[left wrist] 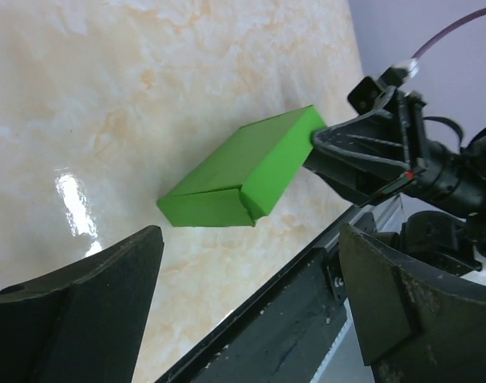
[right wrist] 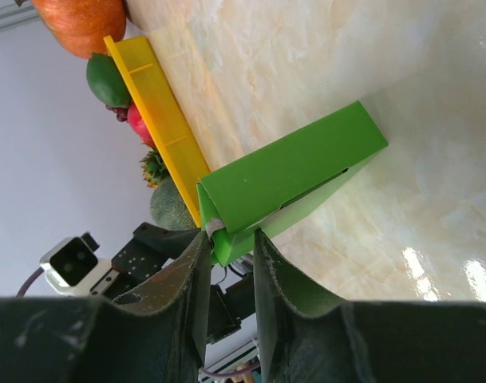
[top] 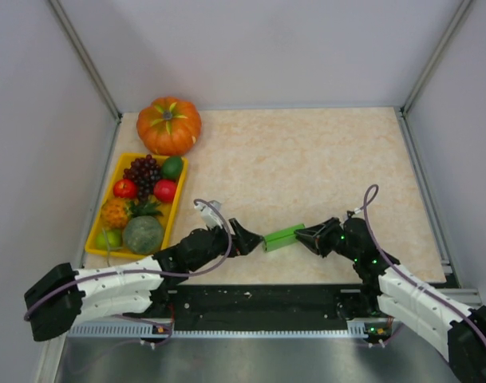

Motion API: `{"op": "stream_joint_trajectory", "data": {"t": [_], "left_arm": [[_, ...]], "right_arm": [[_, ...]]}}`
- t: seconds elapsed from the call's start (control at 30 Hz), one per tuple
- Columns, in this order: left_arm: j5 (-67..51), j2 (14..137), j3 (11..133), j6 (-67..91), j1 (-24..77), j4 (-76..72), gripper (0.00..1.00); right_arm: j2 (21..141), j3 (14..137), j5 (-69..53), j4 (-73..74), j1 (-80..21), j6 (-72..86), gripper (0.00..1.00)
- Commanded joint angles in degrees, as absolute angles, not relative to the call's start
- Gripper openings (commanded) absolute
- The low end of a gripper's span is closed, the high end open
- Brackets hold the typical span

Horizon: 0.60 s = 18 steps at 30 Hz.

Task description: Fold the paper box

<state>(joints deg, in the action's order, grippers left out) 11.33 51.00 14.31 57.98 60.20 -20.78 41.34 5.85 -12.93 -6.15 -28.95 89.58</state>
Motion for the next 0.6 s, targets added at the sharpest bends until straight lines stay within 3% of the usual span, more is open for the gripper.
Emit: {"op": "stream_joint_trajectory", "data": {"t": [0.0,0.4,0.57], "left_arm": [[2.64,57.56,14.76,57.57,57.92,-30.75,0.92],[-0.61,73.73,10.99,59.32,56.25,-50.32,0.79],[-4.13,75.85,9.40,58.45,55.90,-58.62,0.90]], "right_arm": [[43.51,5.27,-7.65,2.29,-27.95,85.96,0.23],[43.77,5.71,-7.65,2.29,-27.95,84.99,0.20],[43.77,5.27,-7.65,2.28,-27.95,84.81,0.20]]}}
